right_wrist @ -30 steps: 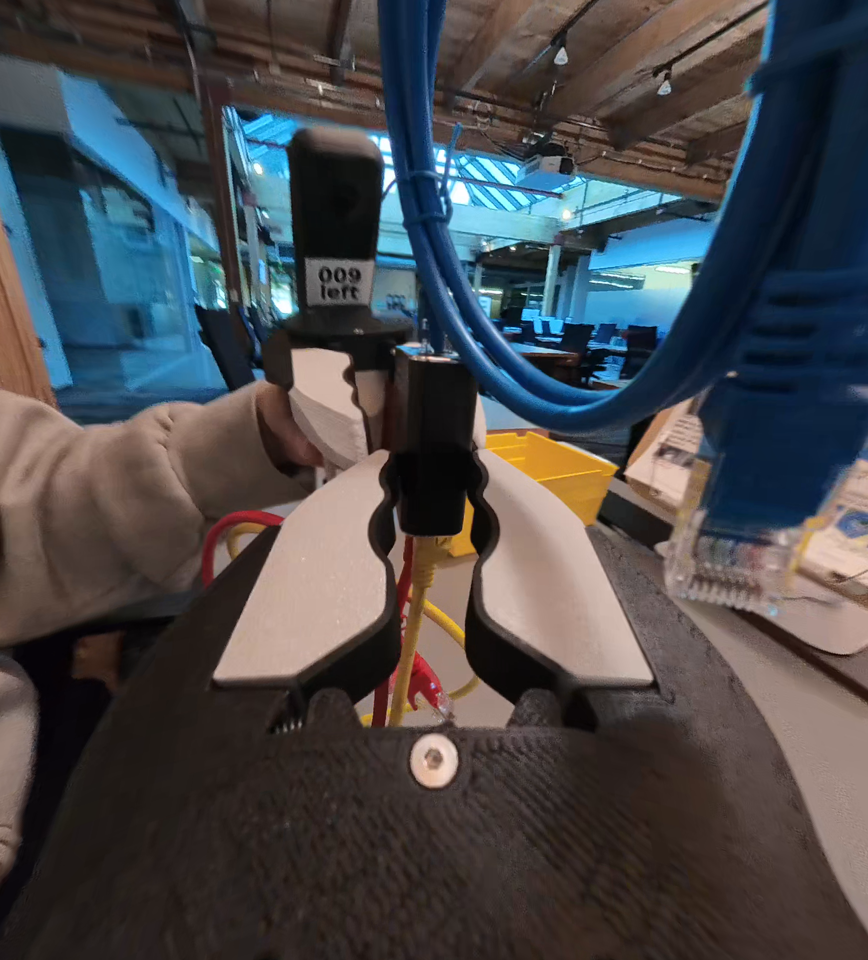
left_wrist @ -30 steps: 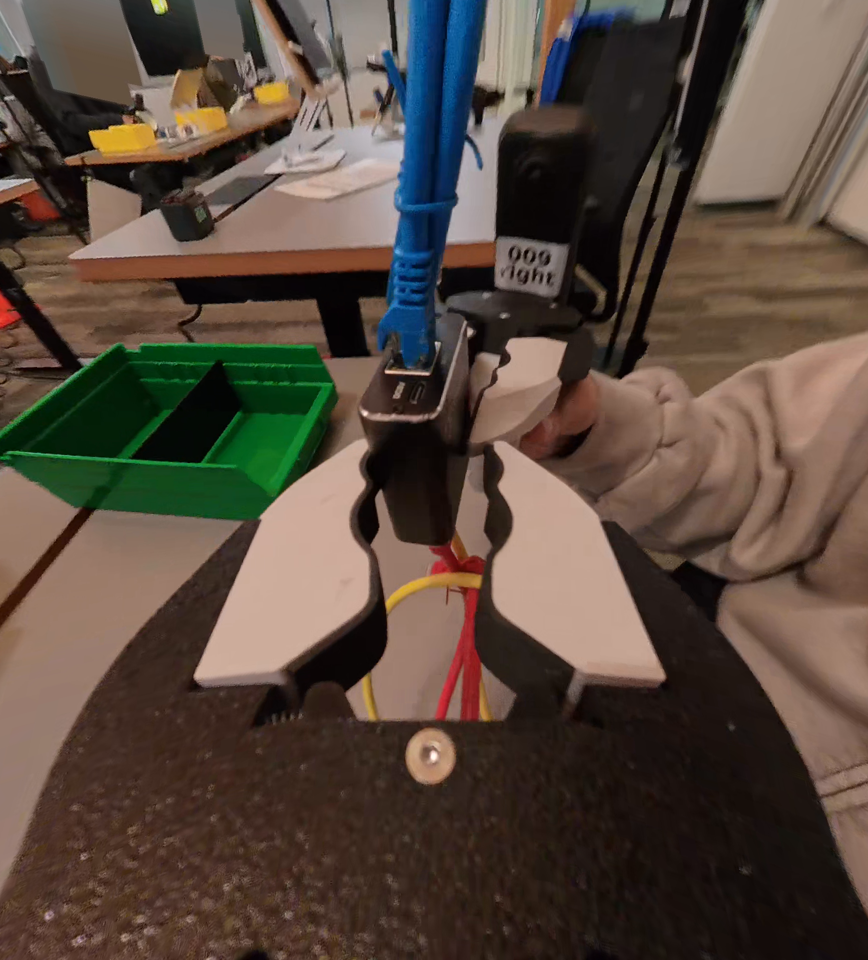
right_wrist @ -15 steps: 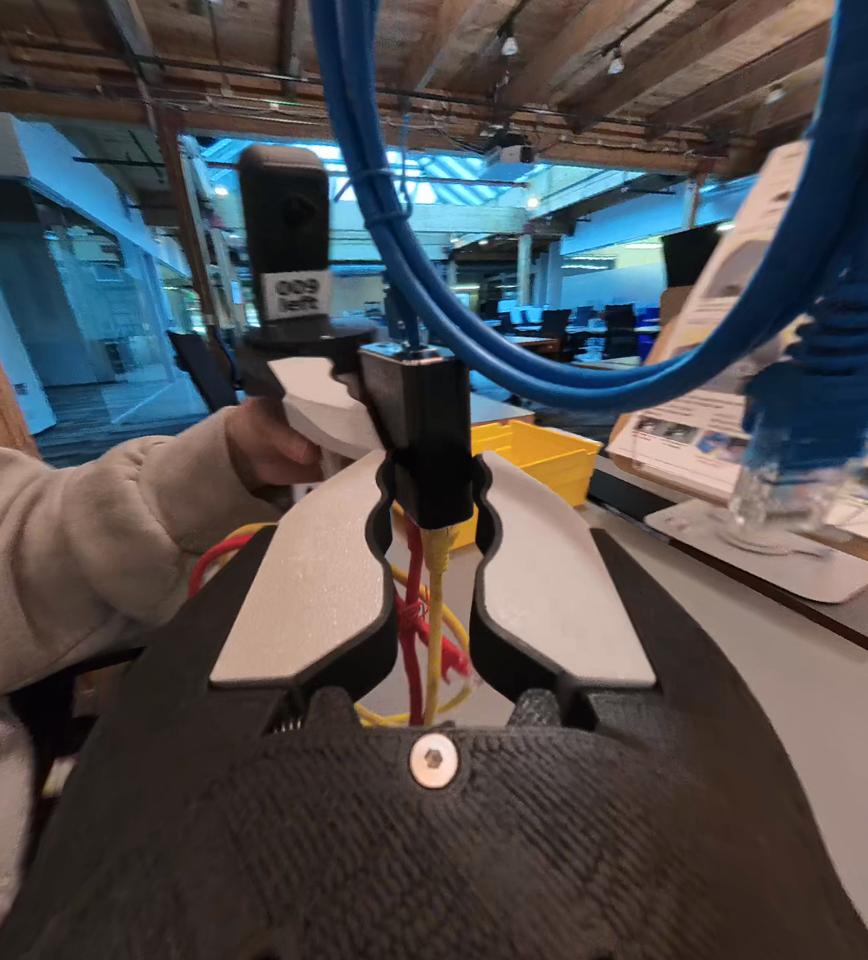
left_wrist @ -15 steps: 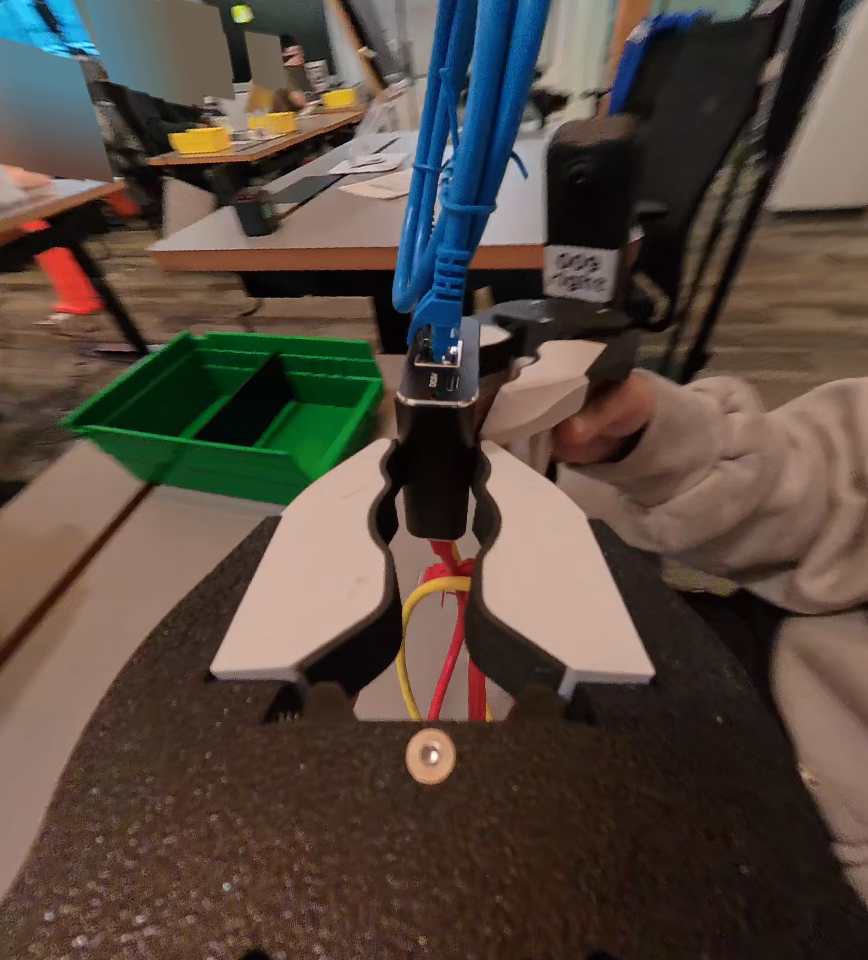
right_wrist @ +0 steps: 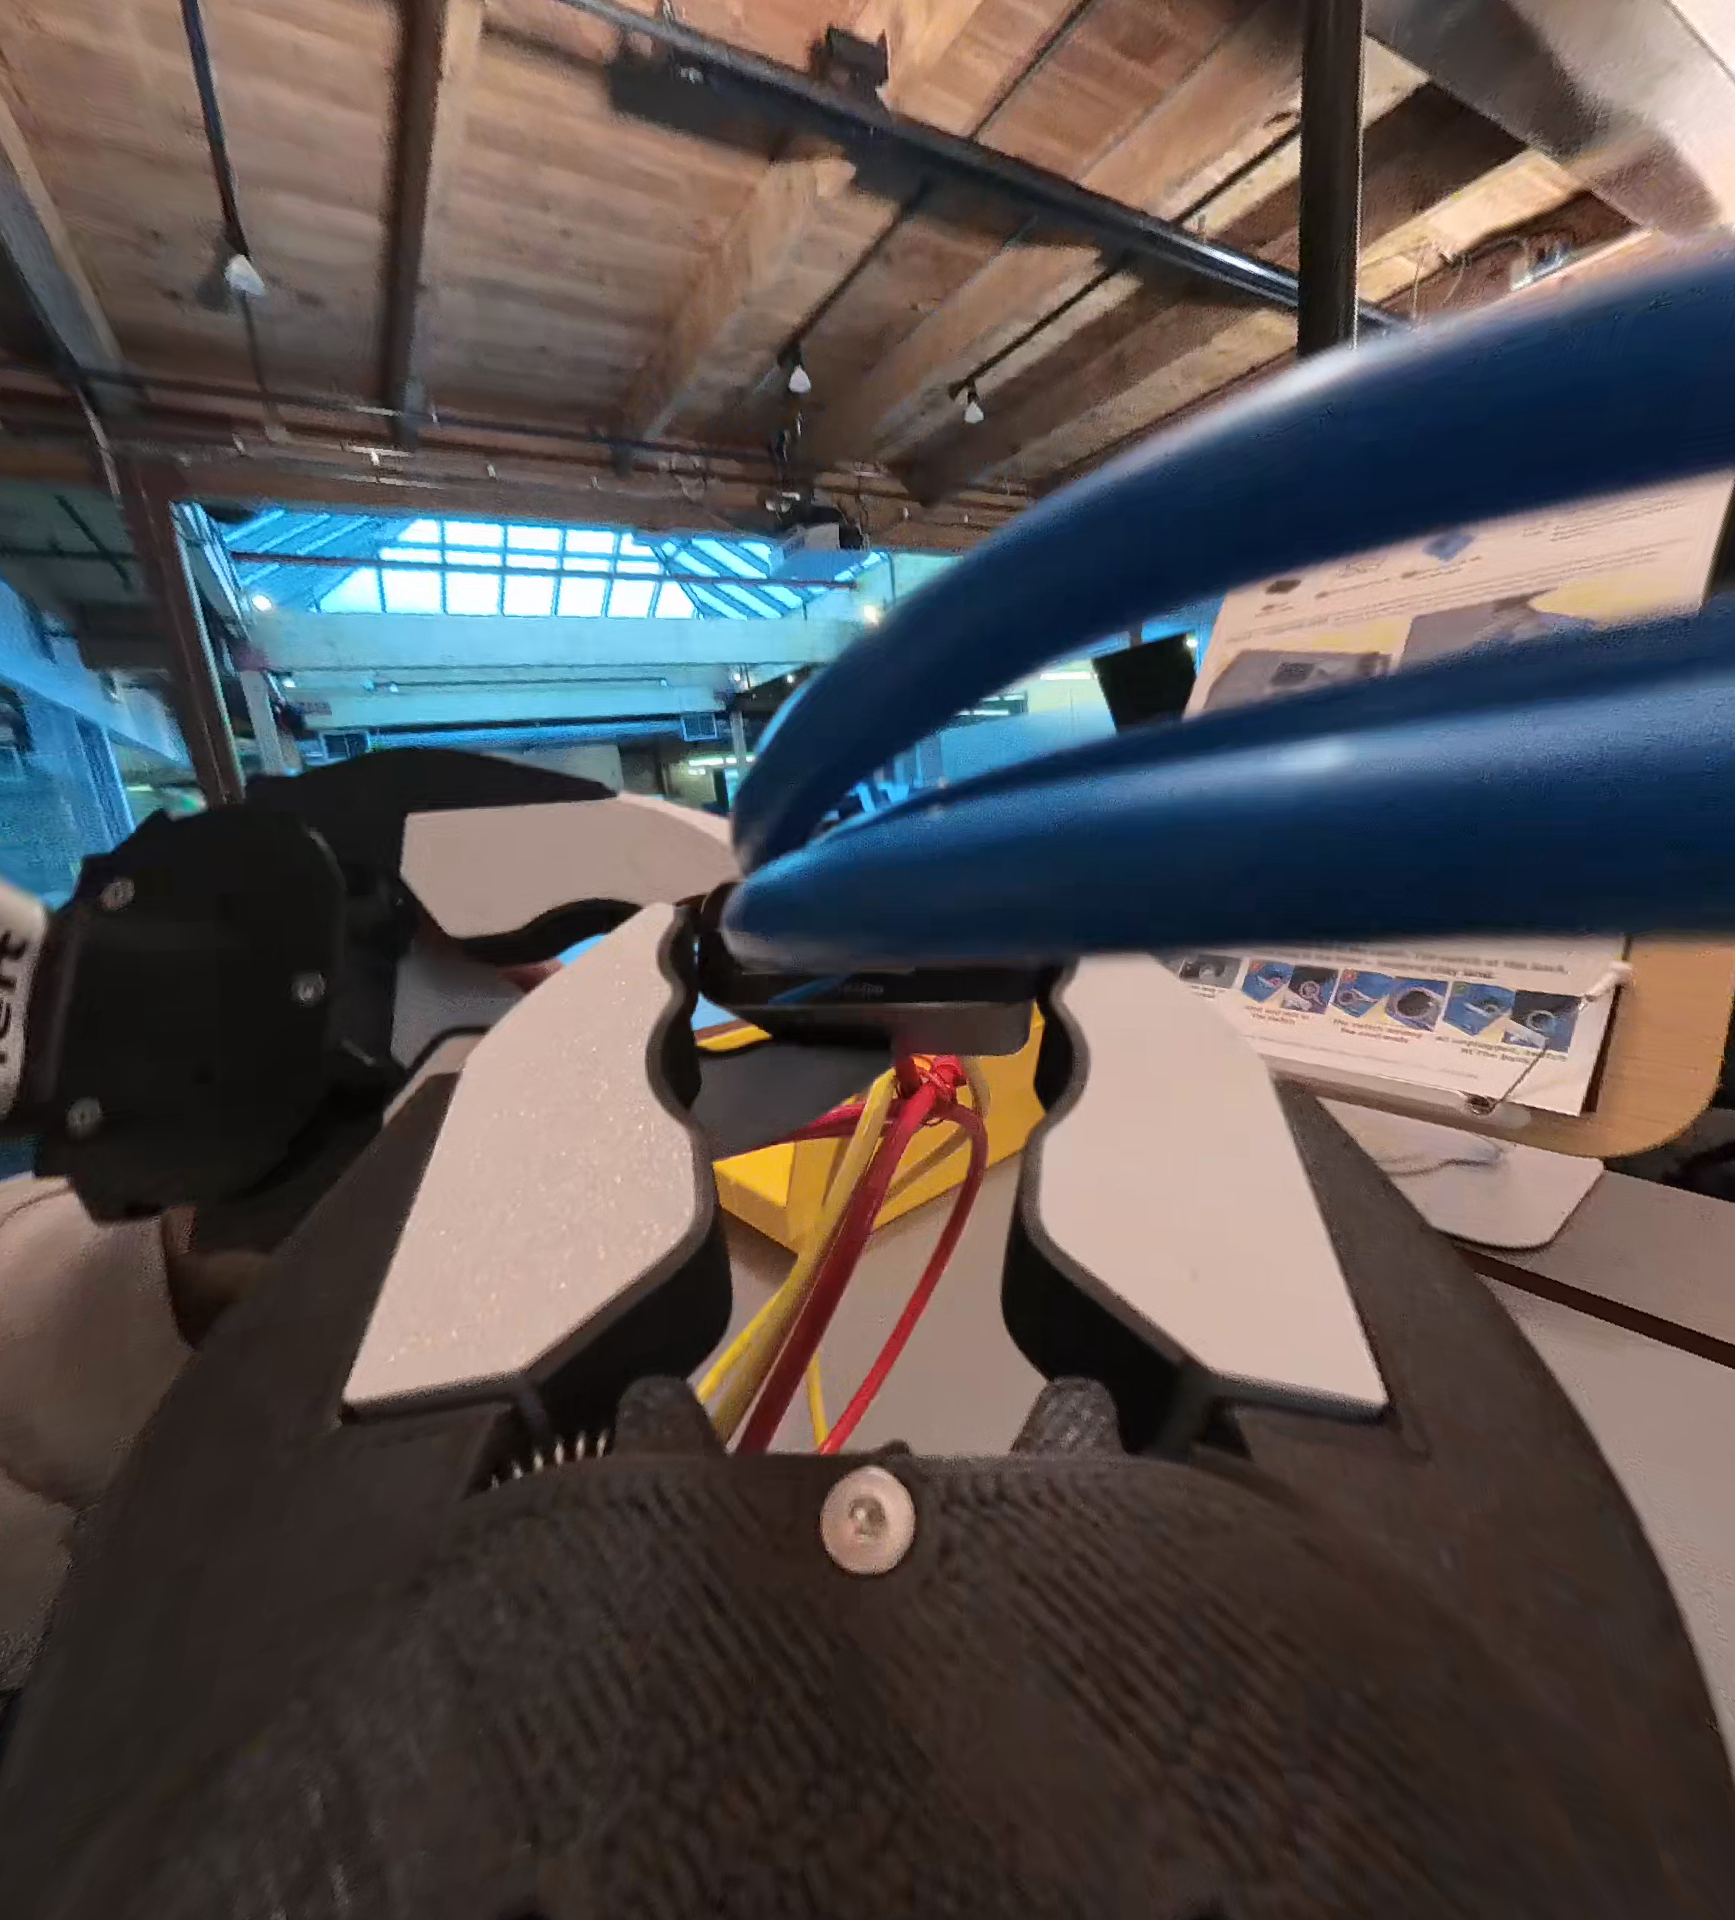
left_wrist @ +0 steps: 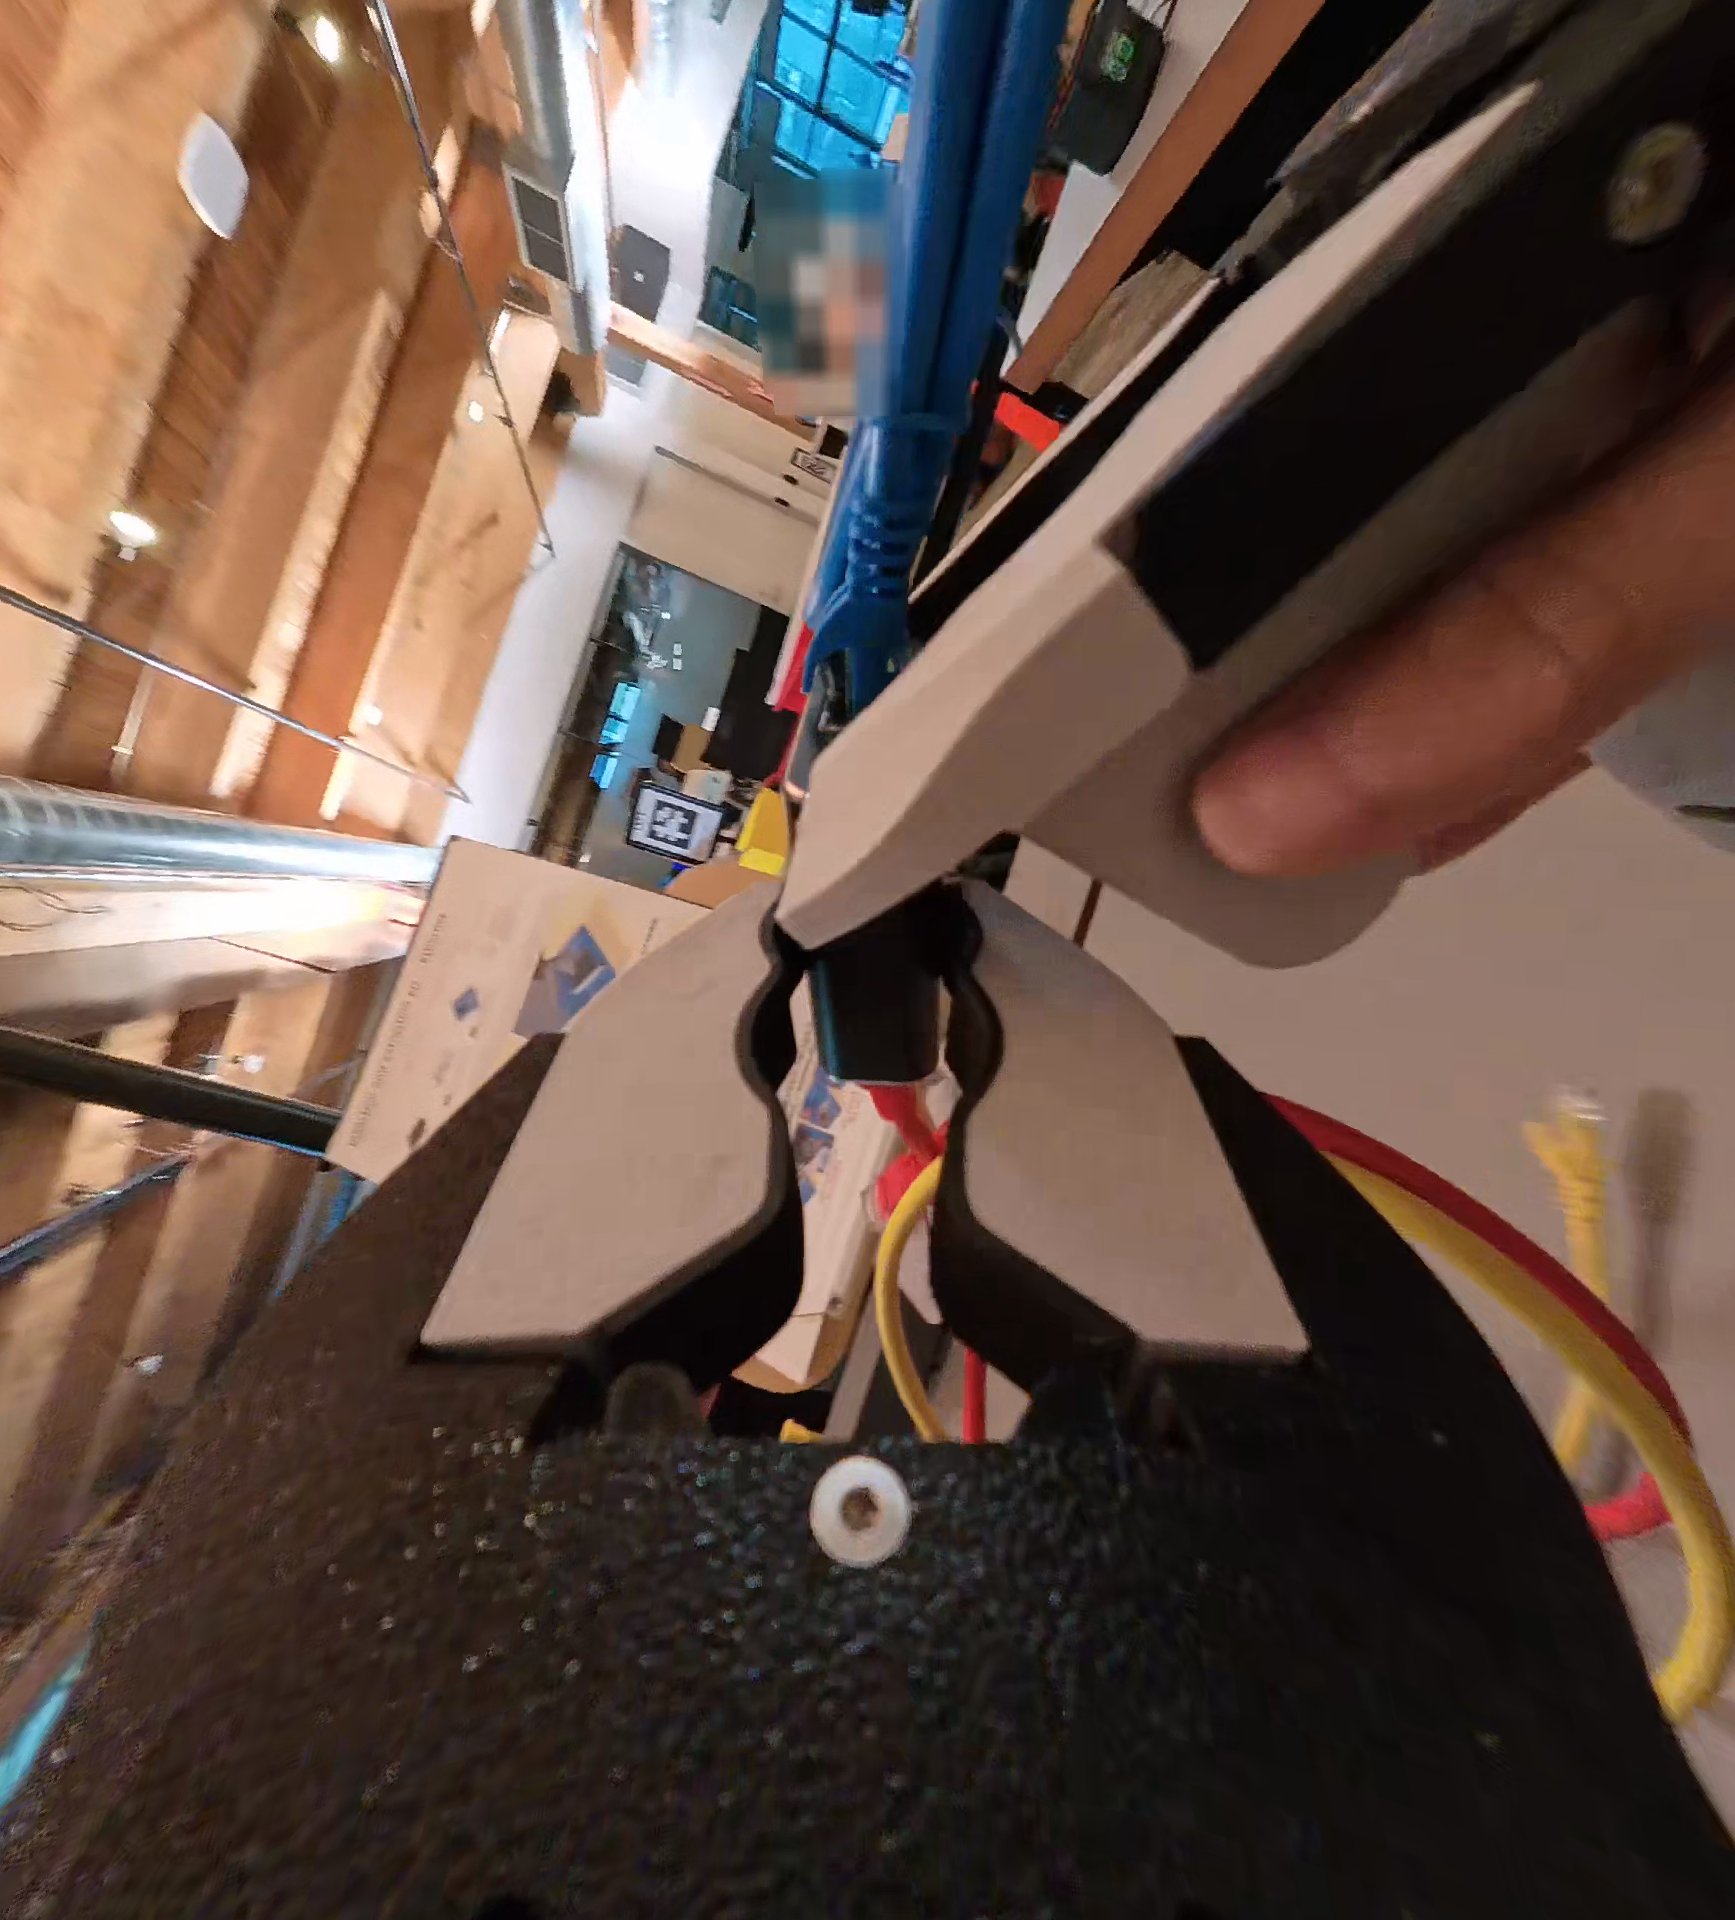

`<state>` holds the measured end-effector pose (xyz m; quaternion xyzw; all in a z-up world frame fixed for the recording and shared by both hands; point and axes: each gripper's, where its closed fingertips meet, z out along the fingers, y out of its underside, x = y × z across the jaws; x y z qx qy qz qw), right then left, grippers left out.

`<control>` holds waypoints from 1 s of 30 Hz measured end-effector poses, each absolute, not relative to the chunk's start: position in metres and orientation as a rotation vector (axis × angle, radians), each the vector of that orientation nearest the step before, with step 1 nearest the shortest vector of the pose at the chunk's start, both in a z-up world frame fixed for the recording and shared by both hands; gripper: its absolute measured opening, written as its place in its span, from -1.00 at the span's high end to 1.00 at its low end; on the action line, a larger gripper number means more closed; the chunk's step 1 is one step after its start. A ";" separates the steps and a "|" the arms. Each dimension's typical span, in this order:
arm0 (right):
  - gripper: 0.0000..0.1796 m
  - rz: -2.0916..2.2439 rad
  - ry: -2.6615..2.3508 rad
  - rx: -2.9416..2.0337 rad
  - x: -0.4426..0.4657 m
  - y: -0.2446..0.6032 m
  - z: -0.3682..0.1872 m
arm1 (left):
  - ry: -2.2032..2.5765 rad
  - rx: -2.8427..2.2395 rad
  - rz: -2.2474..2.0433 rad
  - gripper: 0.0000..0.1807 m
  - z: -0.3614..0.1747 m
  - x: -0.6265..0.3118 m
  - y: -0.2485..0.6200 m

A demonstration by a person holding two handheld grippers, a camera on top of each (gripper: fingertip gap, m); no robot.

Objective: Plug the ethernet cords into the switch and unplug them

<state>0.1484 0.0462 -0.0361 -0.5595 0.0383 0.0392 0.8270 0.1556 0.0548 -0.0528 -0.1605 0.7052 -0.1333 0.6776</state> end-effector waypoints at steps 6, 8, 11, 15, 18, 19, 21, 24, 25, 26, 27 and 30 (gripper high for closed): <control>0.29 0.041 0.035 -1.113 0.145 0.044 -0.037 | 1.536 -0.329 -0.244 0.73 -0.055 0.150 0.050; 0.29 0.036 0.010 -1.105 0.143 0.043 -0.036 | 1.532 -0.319 -0.285 0.73 -0.055 0.149 0.047; 0.29 0.121 -0.027 -1.066 0.141 0.036 -0.032 | 1.618 -0.342 -0.494 0.71 -0.058 0.143 0.035; 0.29 0.209 -0.108 -1.037 0.144 0.021 -0.031 | 1.837 -0.540 -0.877 0.47 -0.048 0.123 0.031; 0.29 0.291 -0.201 -1.021 0.136 0.012 -0.031 | 2.083 -0.621 -1.104 0.30 -0.045 0.105 0.035; 0.29 0.324 -0.237 -1.016 0.130 0.011 -0.031 | 2.143 -0.658 -1.126 0.22 -0.049 0.106 0.039; 0.29 0.361 -0.291 -1.025 0.119 0.014 -0.032 | 2.200 -0.704 -1.132 0.17 -0.062 0.115 0.045; 0.29 0.371 -0.341 -0.986 0.105 0.017 -0.030 | 2.287 -0.655 -1.220 0.12 -0.088 0.115 0.029; 0.29 0.393 -0.329 -0.965 0.104 0.016 -0.027 | 2.287 -0.617 -1.236 0.09 -0.095 0.116 0.024; 0.29 0.423 -0.320 -0.943 0.103 0.015 -0.025 | 2.248 -0.568 -1.257 0.11 -0.100 0.118 0.020; 0.29 0.452 -0.318 -0.918 0.102 0.013 -0.023 | 2.199 -0.513 -1.301 0.19 -0.102 0.119 0.015; 0.29 0.486 -0.302 -0.887 0.101 0.014 -0.023 | 2.039 -0.474 -1.424 0.39 -0.101 0.126 0.008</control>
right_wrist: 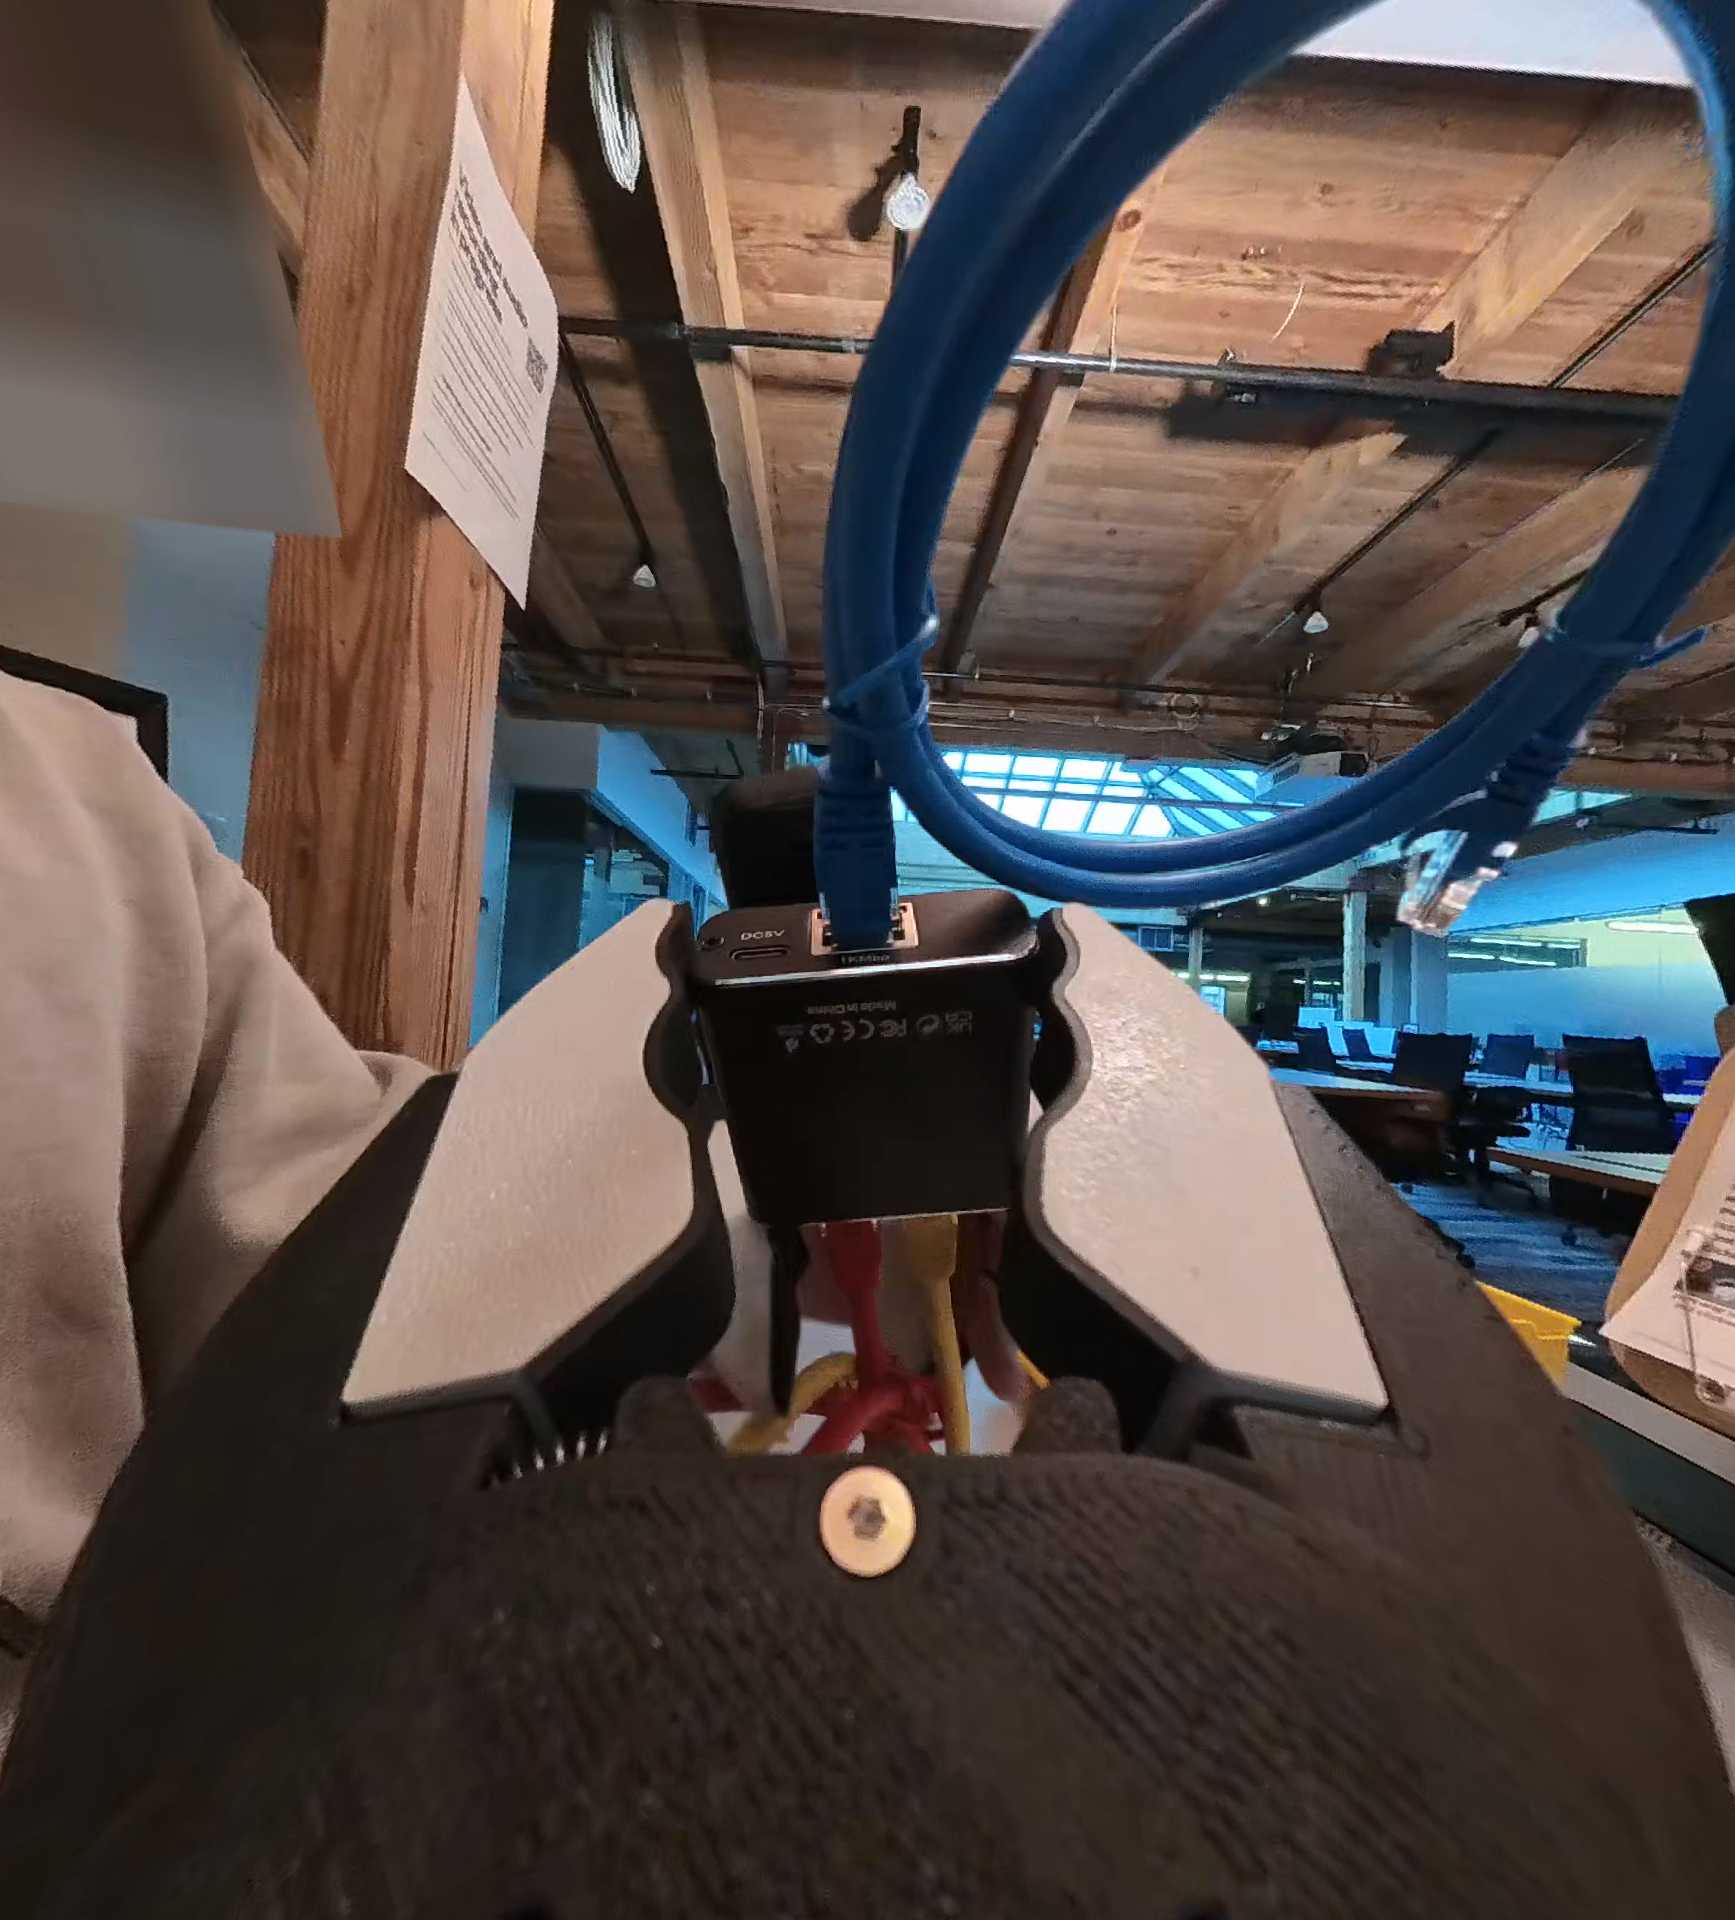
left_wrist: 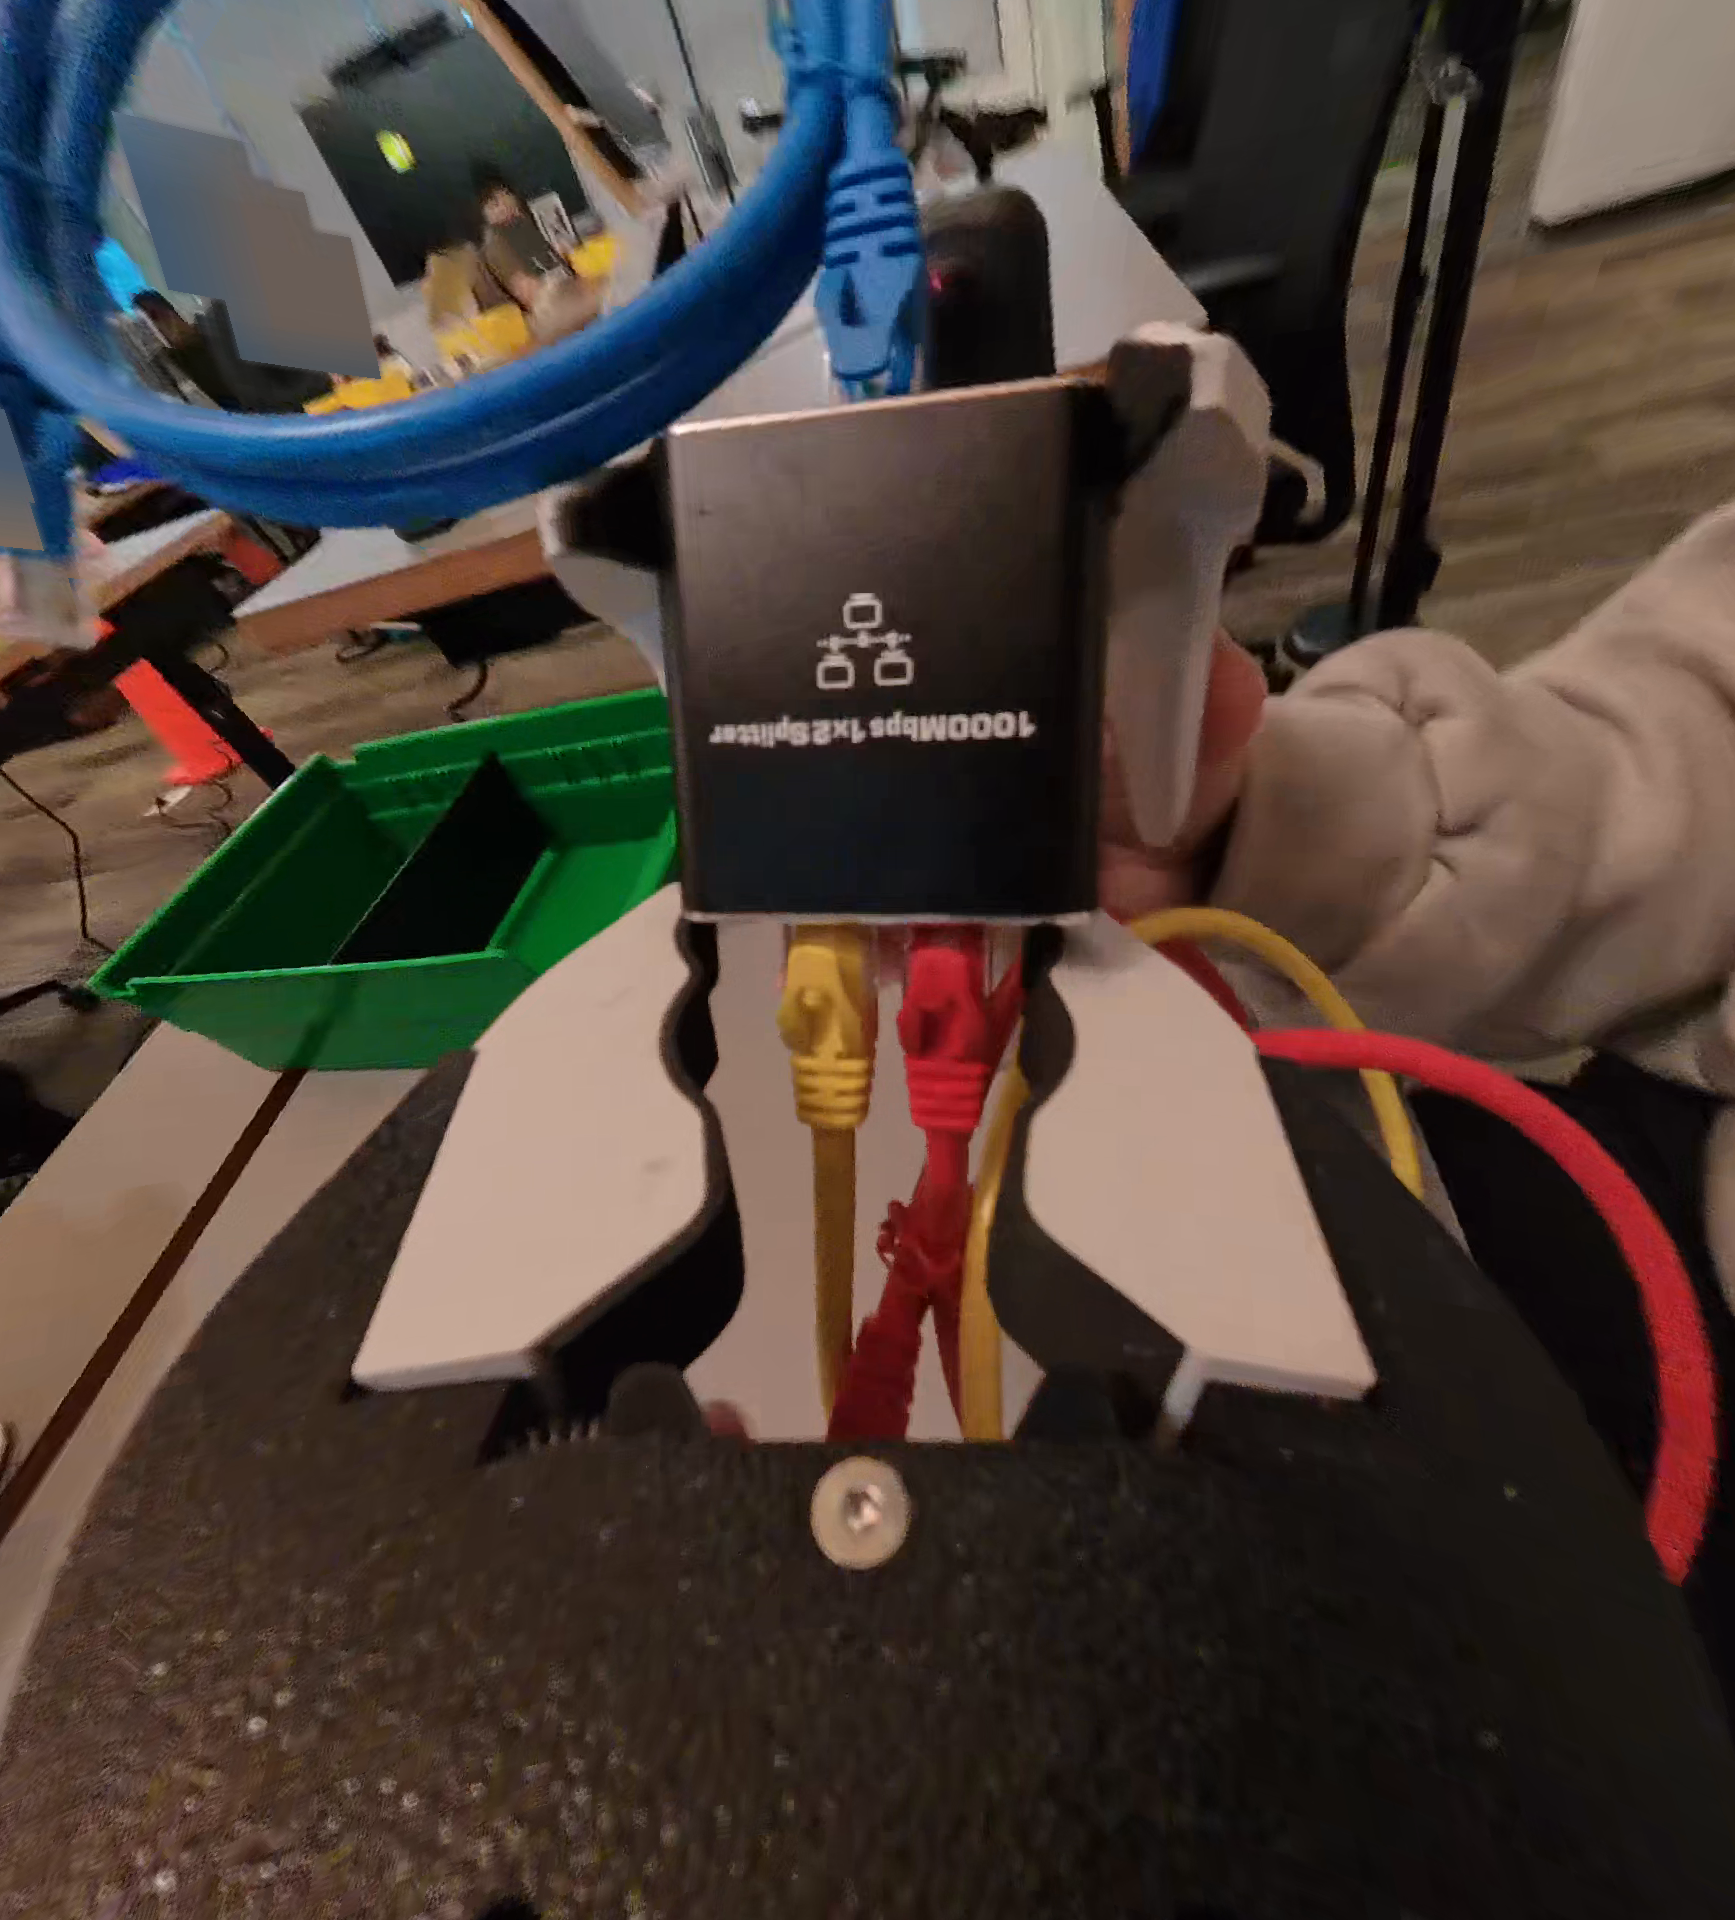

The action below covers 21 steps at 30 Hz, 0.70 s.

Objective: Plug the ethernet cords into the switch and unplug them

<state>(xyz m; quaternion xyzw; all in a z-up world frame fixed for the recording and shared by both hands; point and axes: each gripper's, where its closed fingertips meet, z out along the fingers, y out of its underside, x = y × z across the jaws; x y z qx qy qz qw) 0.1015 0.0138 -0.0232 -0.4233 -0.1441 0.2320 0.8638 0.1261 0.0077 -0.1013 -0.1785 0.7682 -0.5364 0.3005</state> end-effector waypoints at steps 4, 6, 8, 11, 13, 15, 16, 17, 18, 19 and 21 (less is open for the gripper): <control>0.30 0.493 -0.293 -0.866 0.106 0.011 -0.024 | 1.942 -0.516 -1.566 0.46 -0.098 0.128 0.006; 0.30 0.512 -0.298 -0.844 0.107 0.008 -0.023 | 1.947 -0.521 -1.616 0.47 -0.097 0.125 0.003; 0.30 0.526 -0.302 -0.795 0.108 0.003 -0.021 | 1.968 -0.502 -1.710 0.53 -0.096 0.119 -0.003; 0.30 0.569 -0.288 -0.768 0.112 0.000 -0.021 | 1.988 -0.504 -1.847 0.42 -0.095 0.112 -0.010; 0.30 0.562 -0.284 -0.746 0.113 -0.002 -0.020 | 1.928 -0.487 -1.843 0.41 -0.092 0.115 -0.009; 0.30 0.563 -0.284 -0.730 0.115 -0.004 -0.019 | 1.869 -0.472 -1.833 0.33 -0.087 0.115 -0.009; 0.30 0.556 -0.284 -0.734 0.115 -0.004 -0.019 | 1.858 -0.488 -1.815 0.33 -0.087 0.117 -0.009; 0.29 0.548 -0.284 -0.738 0.116 -0.004 -0.019 | 1.845 -0.503 -1.778 0.33 -0.088 0.119 -0.010; 0.29 0.559 -0.290 -0.728 0.116 -0.006 -0.019 | 1.824 -0.500 -1.746 0.33 -0.088 0.121 -0.010; 0.30 0.566 -0.290 -0.722 0.117 -0.008 -0.018 | 1.807 -0.493 -1.720 0.34 -0.088 0.122 -0.010; 0.30 0.547 -0.292 -0.741 0.117 -0.005 -0.020 | 1.787 -0.516 -1.702 0.39 -0.089 0.125 -0.008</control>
